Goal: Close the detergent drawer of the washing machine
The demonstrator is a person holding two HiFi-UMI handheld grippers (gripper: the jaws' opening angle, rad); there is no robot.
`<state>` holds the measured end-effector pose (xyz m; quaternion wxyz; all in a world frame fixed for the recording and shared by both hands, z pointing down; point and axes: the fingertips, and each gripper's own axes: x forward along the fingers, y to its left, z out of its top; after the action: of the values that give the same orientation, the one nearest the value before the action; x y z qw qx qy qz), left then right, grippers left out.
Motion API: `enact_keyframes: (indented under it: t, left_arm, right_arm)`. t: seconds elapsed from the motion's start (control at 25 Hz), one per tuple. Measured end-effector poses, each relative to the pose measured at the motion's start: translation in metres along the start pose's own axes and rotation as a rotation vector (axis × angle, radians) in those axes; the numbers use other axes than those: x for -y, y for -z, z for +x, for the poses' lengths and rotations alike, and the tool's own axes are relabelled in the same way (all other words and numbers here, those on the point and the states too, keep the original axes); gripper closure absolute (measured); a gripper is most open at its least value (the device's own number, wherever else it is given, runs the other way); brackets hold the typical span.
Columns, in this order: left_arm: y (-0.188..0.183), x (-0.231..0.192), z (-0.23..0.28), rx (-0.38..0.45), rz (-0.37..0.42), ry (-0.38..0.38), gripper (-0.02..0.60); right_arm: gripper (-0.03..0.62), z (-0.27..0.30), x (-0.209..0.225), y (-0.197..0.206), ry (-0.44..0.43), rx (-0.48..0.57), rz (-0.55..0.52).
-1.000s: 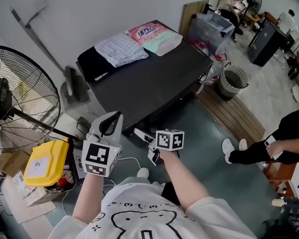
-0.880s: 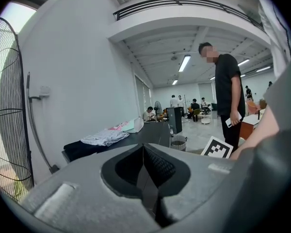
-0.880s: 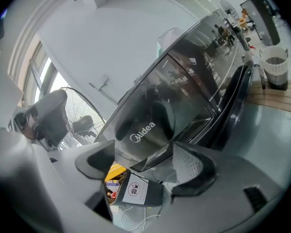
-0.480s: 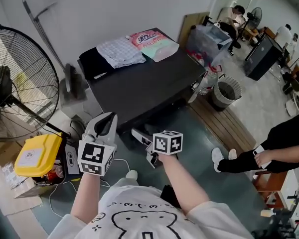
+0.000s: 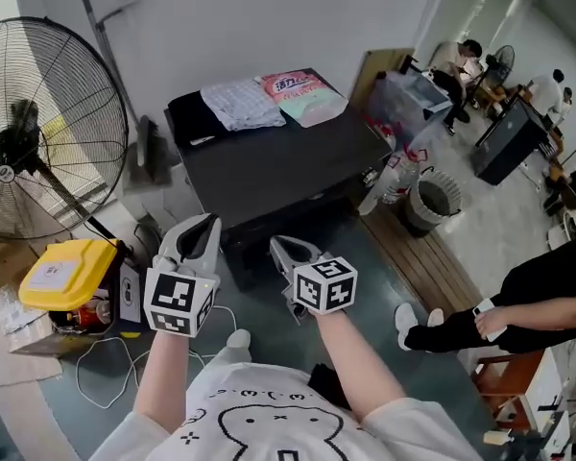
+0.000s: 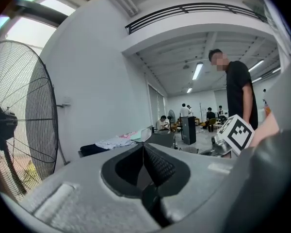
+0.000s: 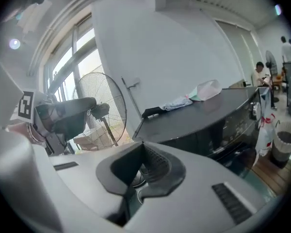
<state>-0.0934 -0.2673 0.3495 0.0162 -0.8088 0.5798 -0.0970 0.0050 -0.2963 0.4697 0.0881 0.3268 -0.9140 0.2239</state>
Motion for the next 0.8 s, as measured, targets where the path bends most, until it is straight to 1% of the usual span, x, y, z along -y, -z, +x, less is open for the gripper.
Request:
enact_keyframes:
  t: [0.12,0.32,0.56,0.8]
  left_arm:
    - [-0.006,0.007,-0.012,0.015,0.002,-0.021,0.565]
    - [-0.016,0.02,-0.033,0.047,0.0,-0.049,0.565]
    - [-0.025,0.036,-0.051,0.079,0.009,-0.053,0.565]
    - [-0.043,0.039,-0.062,0.144,0.024,-0.039,0.565]
  right_arm:
    - [0.594,-0.019,-0.012,-0.011,0.003,0.022,-0.083]
    - [0.594,-0.052,-0.026,-0.03,0.045,0.072,-0.198]
    - [0.594,-0.093,-0.039,-0.051,0.115,0.14,-0.308]
    - [0.594,-0.125,-0.055,-0.078,0.195,0.223,-0.43]
